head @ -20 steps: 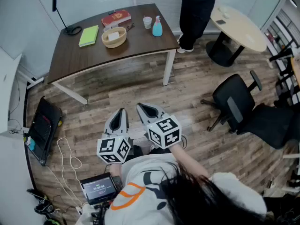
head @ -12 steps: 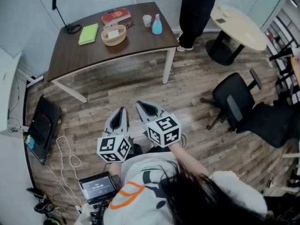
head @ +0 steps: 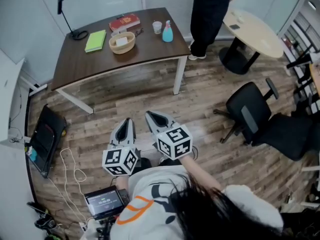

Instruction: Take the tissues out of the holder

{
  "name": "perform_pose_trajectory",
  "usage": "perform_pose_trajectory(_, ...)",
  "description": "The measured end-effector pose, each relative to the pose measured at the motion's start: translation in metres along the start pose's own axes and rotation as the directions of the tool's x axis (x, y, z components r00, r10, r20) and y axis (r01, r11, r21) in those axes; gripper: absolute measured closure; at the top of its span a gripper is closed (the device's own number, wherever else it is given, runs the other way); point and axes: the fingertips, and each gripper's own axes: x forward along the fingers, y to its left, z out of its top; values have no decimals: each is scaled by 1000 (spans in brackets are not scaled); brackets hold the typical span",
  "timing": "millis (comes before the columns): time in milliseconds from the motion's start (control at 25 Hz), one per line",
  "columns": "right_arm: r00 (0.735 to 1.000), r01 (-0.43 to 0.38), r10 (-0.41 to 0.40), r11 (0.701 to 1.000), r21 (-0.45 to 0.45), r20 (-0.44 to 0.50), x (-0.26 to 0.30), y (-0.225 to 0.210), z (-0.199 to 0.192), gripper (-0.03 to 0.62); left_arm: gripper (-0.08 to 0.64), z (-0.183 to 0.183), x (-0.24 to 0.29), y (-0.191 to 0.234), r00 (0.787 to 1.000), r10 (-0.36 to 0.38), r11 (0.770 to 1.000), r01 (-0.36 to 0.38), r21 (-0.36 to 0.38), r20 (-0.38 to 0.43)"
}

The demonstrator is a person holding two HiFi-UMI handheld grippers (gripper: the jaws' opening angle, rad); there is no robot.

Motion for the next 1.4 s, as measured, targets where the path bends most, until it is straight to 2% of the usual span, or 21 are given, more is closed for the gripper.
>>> perform_pose_trajectory(880, 1000, -17, 18, 1000, 14, -17, -5, -7, -10, 581, 555, -13, 2, -13, 1000, -2, 1000, 2, 9, -27)
perform_pose_trajectory(1120, 999, -28, 28, 999, 24, -25, 6, -9, -10, 581, 555, -14, 6, -4, 999, 11, 1000, -11, 5, -37)
perform_pose_trajectory(1400, 999, -4, 6, 1000, 29, -45, 25, -21, -10, 580, 555, -15, 25, 16, 998, 10, 1000, -11, -13, -58)
